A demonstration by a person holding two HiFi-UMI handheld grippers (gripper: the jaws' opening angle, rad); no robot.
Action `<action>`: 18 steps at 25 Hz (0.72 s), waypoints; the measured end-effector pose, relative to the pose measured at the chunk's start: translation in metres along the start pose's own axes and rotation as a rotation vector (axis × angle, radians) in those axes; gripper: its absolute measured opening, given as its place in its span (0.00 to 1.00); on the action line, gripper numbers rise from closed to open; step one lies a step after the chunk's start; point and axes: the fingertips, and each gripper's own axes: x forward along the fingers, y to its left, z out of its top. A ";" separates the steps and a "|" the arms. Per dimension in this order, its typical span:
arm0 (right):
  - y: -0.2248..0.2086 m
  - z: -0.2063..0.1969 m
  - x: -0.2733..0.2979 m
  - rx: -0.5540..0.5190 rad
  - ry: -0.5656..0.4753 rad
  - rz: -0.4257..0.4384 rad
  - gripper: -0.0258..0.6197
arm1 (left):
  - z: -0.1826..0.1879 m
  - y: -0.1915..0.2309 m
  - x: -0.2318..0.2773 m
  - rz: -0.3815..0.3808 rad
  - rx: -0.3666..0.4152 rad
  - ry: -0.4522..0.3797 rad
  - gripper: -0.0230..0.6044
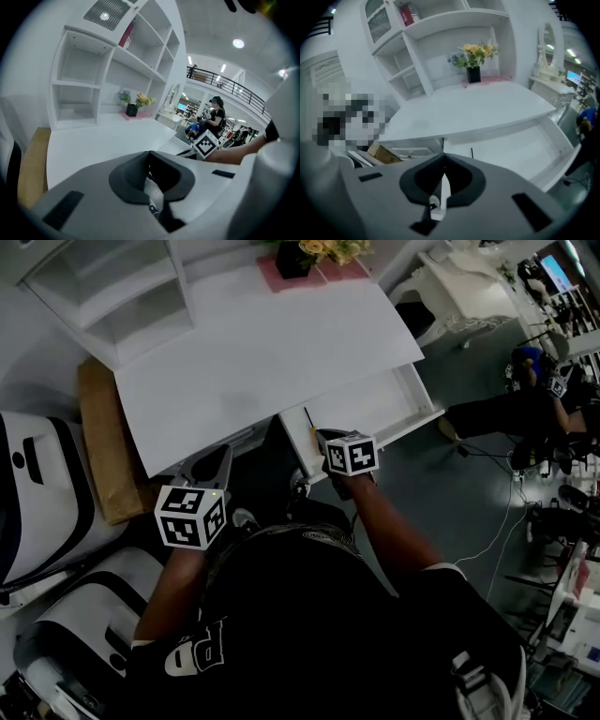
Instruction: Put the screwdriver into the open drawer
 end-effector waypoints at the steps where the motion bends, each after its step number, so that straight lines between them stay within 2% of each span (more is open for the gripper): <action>1: 0.008 0.002 -0.007 0.002 -0.024 0.006 0.06 | 0.000 -0.001 -0.004 -0.008 0.003 -0.005 0.05; 6: 0.050 0.015 -0.050 0.084 -0.190 0.111 0.06 | -0.002 -0.011 -0.018 -0.052 0.025 -0.016 0.05; 10: 0.079 0.013 -0.082 0.109 -0.256 0.178 0.05 | -0.003 -0.027 -0.023 -0.106 0.064 -0.014 0.05; 14: 0.094 0.004 -0.109 0.116 -0.293 0.174 0.05 | -0.008 -0.048 -0.026 -0.159 0.108 -0.010 0.05; 18: 0.098 0.003 -0.131 0.102 -0.327 0.137 0.05 | -0.008 -0.065 -0.028 -0.177 0.101 -0.020 0.05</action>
